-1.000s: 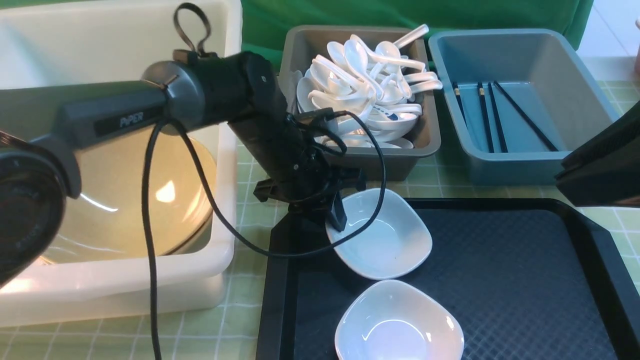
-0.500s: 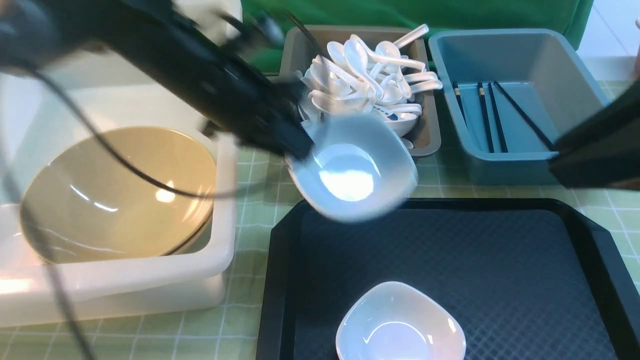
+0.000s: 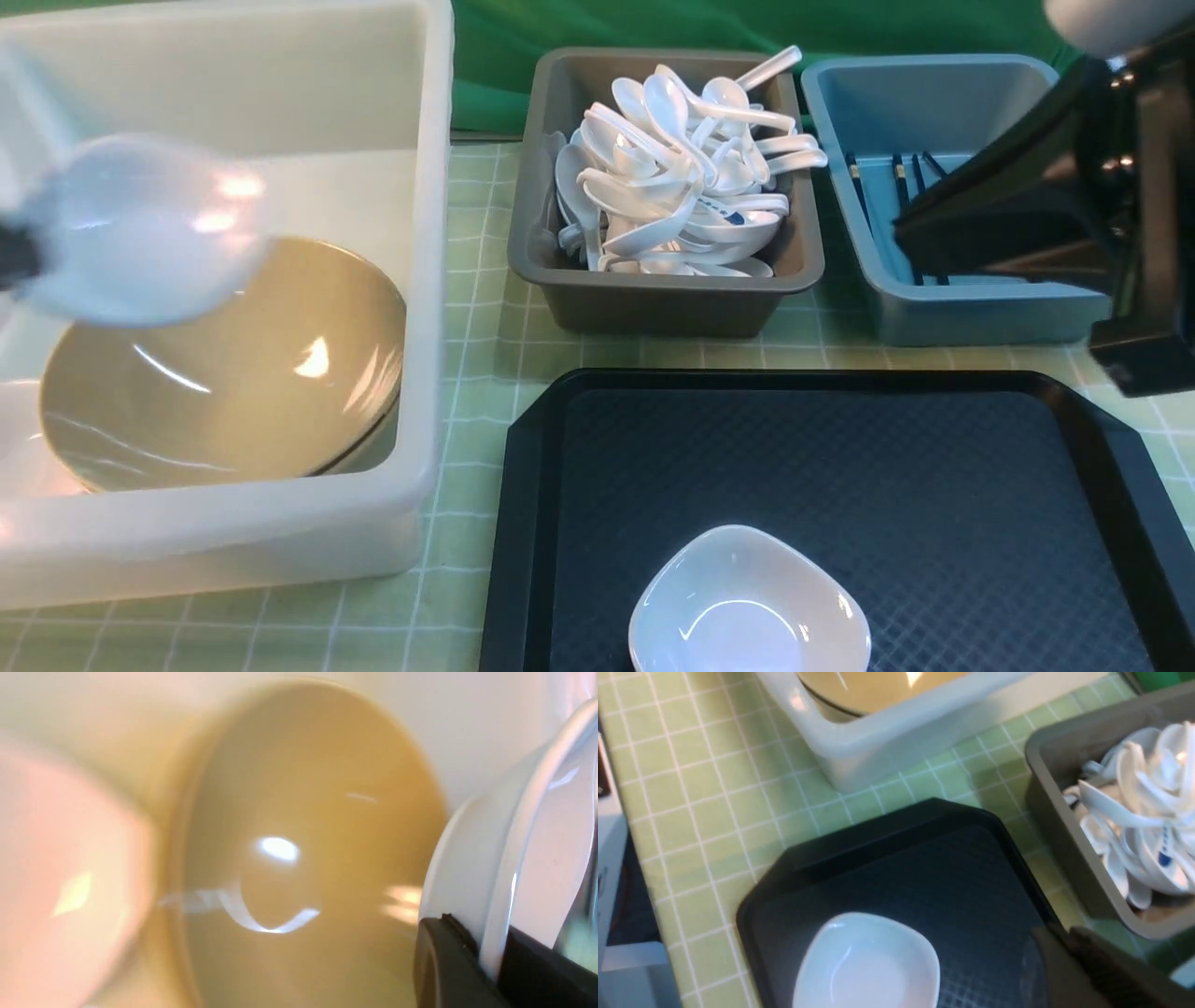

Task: On green table put chopsticks spoon bowls plates into blue grey white boxes.
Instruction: 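Place the white bowl into the white bin with the other dishes with the left gripper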

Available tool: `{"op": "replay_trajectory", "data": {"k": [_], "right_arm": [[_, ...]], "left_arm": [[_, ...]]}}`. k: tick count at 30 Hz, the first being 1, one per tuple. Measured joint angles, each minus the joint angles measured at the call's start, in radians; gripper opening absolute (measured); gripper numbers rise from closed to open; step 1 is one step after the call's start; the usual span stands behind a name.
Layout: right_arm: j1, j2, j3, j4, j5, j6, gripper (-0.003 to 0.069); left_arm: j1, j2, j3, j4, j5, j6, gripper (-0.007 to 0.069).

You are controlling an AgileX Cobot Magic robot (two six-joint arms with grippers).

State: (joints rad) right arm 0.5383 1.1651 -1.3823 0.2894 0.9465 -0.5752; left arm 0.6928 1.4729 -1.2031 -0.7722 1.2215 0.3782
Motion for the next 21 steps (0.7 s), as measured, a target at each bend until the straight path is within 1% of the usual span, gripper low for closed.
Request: {"op": "replay_trajectory", "data": {"k": [1, 2, 3, 4, 6, 7, 9, 10, 11, 14, 18, 19, 20, 21], "right_arm": [[0.000, 0.004, 0.000, 0.003, -0.006, -0.013, 0.0024], [0.000, 0.006, 0.000, 0.004, -0.008, -0.019, 0.0022], [0.000, 0.006, 0.000, 0.004, -0.008, -0.020, 0.0022], [0.000, 0.007, 0.000, 0.006, -0.013, -0.027, 0.0022], [0.000, 0.010, 0.000, 0.007, -0.023, -0.034, 0.0022], [0.000, 0.011, 0.000, 0.007, -0.026, -0.034, 0.0022], [0.000, 0.013, 0.000, 0.010, -0.031, -0.038, 0.0022], [0.000, 0.015, 0.000, 0.009, -0.036, -0.046, 0.0022], [0.000, 0.015, 0.000, 0.009, -0.040, -0.050, 0.0022], [0.000, 0.015, 0.000, -0.001, -0.051, -0.053, 0.0022], [0.000, 0.015, 0.000, -0.007, -0.051, -0.054, 0.0022], [0.000, 0.015, 0.000, -0.007, -0.051, -0.054, 0.0022], [0.000, 0.015, 0.000, -0.008, -0.051, -0.054, 0.0022], [0.000, 0.015, 0.000, -0.008, -0.051, -0.054, 0.0022]], "left_arm": [[0.139, 0.000, 0.004, -0.059, -0.005, 0.000, 0.0015], [0.191, 0.000, 0.004, -0.085, -0.008, 0.000, 0.0015], [0.203, 0.000, 0.004, -0.091, -0.008, 0.000, 0.0015], [0.280, -0.001, 0.002, -0.114, -0.012, 0.000, 0.0015], [0.362, -0.001, -0.012, -0.090, -0.023, -0.019, 0.0015], [0.371, -0.001, -0.016, -0.064, -0.029, -0.035, 0.0015], [0.370, -0.001, -0.021, -0.002, -0.036, -0.063, 0.0015], [0.340, 0.003, -0.024, 0.088, -0.041, -0.109, 0.0015], [0.322, 0.006, -0.025, 0.112, -0.041, -0.129, 0.0015], [0.200, 0.034, -0.025, 0.309, -0.043, -0.236, 0.0015], [0.079, 0.072, -0.025, 0.504, -0.075, -0.355, 0.0015], [0.075, 0.074, -0.025, 0.513, -0.077, -0.355, 0.0015], [0.046, 0.082, -0.025, 0.568, -0.092, -0.396, 0.0015], [0.041, 0.084, -0.025, 0.580, -0.094, -0.401, 0.0015]]}}
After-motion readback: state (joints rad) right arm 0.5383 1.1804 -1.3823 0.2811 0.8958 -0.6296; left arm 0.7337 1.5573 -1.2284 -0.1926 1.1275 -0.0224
